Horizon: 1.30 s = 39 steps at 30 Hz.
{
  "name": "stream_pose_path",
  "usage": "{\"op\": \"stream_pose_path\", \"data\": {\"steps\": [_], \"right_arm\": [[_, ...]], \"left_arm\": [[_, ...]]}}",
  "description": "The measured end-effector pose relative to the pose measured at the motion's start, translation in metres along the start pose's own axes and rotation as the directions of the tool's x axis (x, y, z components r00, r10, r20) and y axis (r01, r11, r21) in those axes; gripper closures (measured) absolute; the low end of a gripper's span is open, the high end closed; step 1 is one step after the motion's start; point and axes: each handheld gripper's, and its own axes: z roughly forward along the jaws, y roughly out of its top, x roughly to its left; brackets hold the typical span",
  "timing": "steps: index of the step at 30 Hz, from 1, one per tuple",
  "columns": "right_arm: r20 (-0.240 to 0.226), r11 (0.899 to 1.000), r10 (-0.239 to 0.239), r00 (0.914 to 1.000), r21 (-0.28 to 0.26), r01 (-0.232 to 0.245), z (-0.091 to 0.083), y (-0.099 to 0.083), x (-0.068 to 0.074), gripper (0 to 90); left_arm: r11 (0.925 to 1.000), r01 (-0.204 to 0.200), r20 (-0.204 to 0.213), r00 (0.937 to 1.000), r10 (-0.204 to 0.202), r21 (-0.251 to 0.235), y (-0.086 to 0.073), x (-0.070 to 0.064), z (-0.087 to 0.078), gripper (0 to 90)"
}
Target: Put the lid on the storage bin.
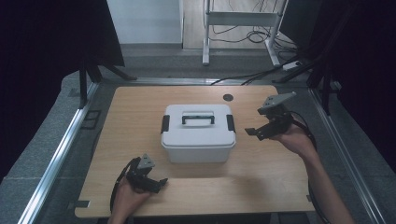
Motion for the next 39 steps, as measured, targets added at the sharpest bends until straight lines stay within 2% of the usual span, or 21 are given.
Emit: {"op": "stream_pose_path", "data": {"steps": [7,13,18,26,35,39], "right_arm": [[0.044,0.999,0.045,0.9980,-0.016,-0.045,-0.003,-0.026,0.000,6.9],[0.075,0.997,0.072,0.9946,-0.011,-0.071,0.005,-0.052,0.006,7.2],[0.093,0.995,0.096,0.9911,-0.017,-0.095,0.017,-0.073,0.015,7.2],[0.075,0.988,0.151,0.9856,-0.019,-0.150,0.047,-0.115,0.031,6.7],[0.057,0.972,0.235,0.9702,-0.005,-0.235,0.079,-0.158,0.048,6.4],[0.083,0.976,0.216,0.9729,0.012,-0.217,0.082,-0.160,0.053,5.3]], "left_arm": [[1.0000,0.001,0.000,1.0000,-0.001,-0.001,0.000,0.000,0.000,0.7],[1.0000,0.000,-0.001,1.0000,0.000,-0.001,0.000,0.000,0.000,0.7],[1.0000,-0.001,0.000,1.0000,0.001,0.001,0.000,0.000,0.000,0.7],[1.0000,0.002,0.000,1.0000,-0.002,-0.001,0.000,0.000,0.000,0.7],[1.0000,0.002,0.000,1.0000,-0.002,0.000,0.000,0.000,0.000,0.6],[1.0000,0.002,0.000,1.0000,-0.002,0.000,0.000,0.000,0.000,0.6]]}}
